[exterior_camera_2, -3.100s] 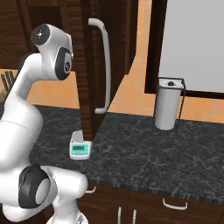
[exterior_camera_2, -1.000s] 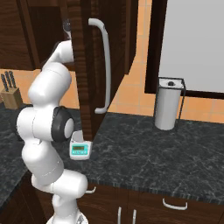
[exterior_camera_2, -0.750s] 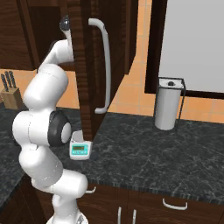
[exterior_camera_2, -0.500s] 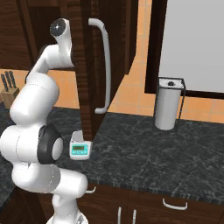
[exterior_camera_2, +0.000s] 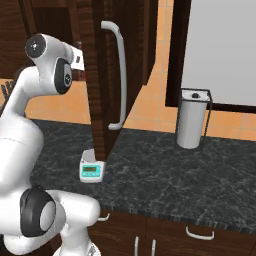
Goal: Pick the yogurt and place it on the digital scale for weighing, and close the cabinet.
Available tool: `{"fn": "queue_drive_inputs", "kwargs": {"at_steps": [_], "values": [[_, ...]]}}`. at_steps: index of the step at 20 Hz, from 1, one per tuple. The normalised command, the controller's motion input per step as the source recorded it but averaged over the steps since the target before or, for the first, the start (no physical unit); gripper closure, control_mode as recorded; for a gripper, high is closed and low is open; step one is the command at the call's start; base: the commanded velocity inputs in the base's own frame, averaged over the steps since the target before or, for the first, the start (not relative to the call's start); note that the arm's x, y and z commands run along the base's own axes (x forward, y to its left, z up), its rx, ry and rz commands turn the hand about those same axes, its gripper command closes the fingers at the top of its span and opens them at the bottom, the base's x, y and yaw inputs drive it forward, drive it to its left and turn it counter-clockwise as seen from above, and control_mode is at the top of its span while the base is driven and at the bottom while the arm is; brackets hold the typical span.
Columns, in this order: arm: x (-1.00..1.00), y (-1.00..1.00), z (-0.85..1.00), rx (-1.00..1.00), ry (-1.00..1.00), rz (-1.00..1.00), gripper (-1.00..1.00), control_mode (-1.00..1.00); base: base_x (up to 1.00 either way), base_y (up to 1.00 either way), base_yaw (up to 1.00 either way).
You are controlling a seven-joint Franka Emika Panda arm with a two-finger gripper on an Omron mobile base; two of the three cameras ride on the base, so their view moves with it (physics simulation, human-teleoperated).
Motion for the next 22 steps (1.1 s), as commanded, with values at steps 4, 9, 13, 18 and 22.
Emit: {"fn": "queue_drive_inputs", "kwargs": {"at_steps": [4, 9, 13, 18, 22], "values": [[-0.99, 0.52, -0.39, 0.07, 0.00, 0.12, 1.00, -1.00, 0.00, 0.00, 0.00], [-0.81, 0.05, -0.58, 0.01, -0.06, 0.33, 1.00, -1.00, 0.00, 0.00, 0.00], [-0.18, 0.11, -0.60, -0.01, -0.05, 0.41, 1.00, -1.00, 0.00, 0.00, 0.00], [0.16, 0.63, -0.88, 0.00, -0.12, 0.42, 1.00, -1.00, 0.00, 0.00, 0.00], [0.21, 0.04, -0.40, 0.00, 0.00, 0.30, 1.00, -1.00, 0.00, 0.00, 0.00]]}}
